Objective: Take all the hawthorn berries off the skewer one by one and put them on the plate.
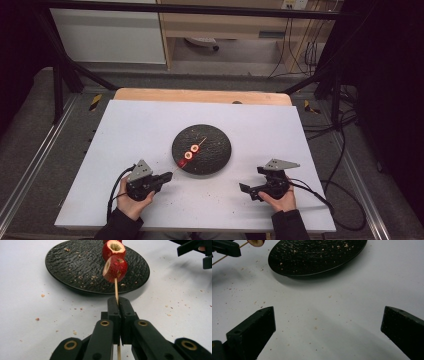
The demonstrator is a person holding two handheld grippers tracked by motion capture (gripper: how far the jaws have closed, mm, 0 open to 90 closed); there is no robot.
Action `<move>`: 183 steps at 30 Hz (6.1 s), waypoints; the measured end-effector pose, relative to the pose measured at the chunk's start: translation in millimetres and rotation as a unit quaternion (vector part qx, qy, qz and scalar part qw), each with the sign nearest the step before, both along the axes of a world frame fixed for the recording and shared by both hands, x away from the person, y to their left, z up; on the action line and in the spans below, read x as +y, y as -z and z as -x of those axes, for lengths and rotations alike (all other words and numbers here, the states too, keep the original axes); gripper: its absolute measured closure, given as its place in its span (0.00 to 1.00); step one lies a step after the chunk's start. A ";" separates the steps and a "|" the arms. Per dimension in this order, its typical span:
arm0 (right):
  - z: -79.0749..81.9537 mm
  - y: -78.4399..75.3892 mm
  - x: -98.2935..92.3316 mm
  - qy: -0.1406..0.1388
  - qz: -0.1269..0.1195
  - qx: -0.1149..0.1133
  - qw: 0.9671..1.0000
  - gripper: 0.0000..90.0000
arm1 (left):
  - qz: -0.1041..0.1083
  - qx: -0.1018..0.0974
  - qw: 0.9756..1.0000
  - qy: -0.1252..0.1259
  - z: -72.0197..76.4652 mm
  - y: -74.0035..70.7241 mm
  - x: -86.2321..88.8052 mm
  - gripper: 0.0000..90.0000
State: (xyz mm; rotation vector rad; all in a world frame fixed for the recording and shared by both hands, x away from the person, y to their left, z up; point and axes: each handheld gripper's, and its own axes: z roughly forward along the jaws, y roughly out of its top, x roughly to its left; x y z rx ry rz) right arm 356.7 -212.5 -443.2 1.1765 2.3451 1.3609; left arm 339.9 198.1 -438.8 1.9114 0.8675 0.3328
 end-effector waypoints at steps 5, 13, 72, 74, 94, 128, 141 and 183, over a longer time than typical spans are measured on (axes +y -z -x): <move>-1.9 -1.3 10.3 0.001 0.000 0.002 1.000 0.01 | -0.005 -0.004 1.000 0.008 1.2 1.3 -3.1 0.98; -4.3 -11.2 32.7 -0.007 0.009 -0.004 1.000 0.01 | -0.007 -0.009 1.000 0.012 3.6 0.5 -6.1 0.98; -58.0 -30.7 94.1 -0.015 -0.167 0.070 0.983 0.70 | 0.002 -0.040 0.998 0.047 16.9 -0.3 -24.5 0.98; -57.9 -31.6 93.7 -0.016 -0.173 0.068 0.982 0.71 | 0.004 -0.043 0.998 0.047 16.9 -0.3 -24.3 0.98; -61.8 -46.6 84.9 -0.021 -0.223 0.074 0.972 0.79 | 0.017 -0.082 0.995 0.052 19.0 -4.8 -19.4 0.98; -95.6 -55.6 64.5 0.064 -0.163 0.038 0.984 0.82 | 0.017 -0.066 0.998 0.013 15.7 -3.7 4.8 0.98; -107.6 3.4 94.5 0.064 -0.100 0.094 0.988 0.82 | 0.017 -0.046 0.999 0.000 9.8 0.1 7.4 0.98; -41.6 -29.7 97.5 -0.050 -0.150 0.063 0.985 0.39 | 0.010 -0.053 0.997 0.047 23.0 0.1 -26.6 0.98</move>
